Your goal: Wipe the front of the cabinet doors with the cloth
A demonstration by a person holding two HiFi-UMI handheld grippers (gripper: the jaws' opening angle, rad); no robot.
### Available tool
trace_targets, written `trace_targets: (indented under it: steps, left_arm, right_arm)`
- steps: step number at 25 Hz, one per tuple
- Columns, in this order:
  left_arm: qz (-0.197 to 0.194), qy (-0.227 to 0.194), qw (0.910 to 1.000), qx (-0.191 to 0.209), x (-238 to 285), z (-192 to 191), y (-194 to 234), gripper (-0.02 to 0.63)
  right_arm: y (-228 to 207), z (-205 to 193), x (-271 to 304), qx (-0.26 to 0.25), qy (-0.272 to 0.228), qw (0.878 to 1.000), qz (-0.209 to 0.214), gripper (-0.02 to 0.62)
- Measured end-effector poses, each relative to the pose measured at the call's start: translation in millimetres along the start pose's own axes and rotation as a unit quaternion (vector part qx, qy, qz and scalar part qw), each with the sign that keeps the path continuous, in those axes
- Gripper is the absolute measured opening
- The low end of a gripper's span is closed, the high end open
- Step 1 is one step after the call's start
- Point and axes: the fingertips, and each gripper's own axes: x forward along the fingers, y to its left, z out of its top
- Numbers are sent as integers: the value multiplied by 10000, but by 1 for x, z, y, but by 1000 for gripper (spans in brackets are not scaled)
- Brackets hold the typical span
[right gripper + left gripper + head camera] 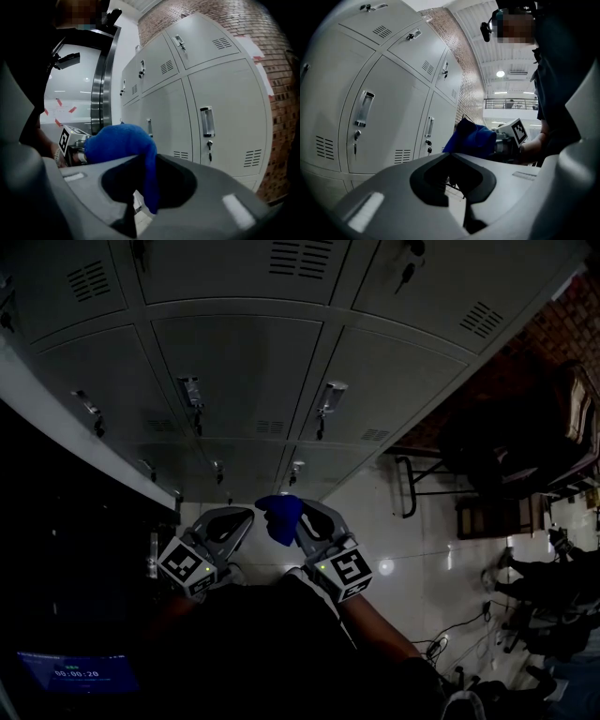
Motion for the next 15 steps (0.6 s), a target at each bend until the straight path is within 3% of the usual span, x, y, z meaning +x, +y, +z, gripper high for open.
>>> trace_targets:
  steps: [15]
  left_arm:
    - [-52, 5, 10000, -42, -2, 0, 2, 0]
  right_arm:
    - [6, 1, 1, 6, 26, 10000, 92, 69]
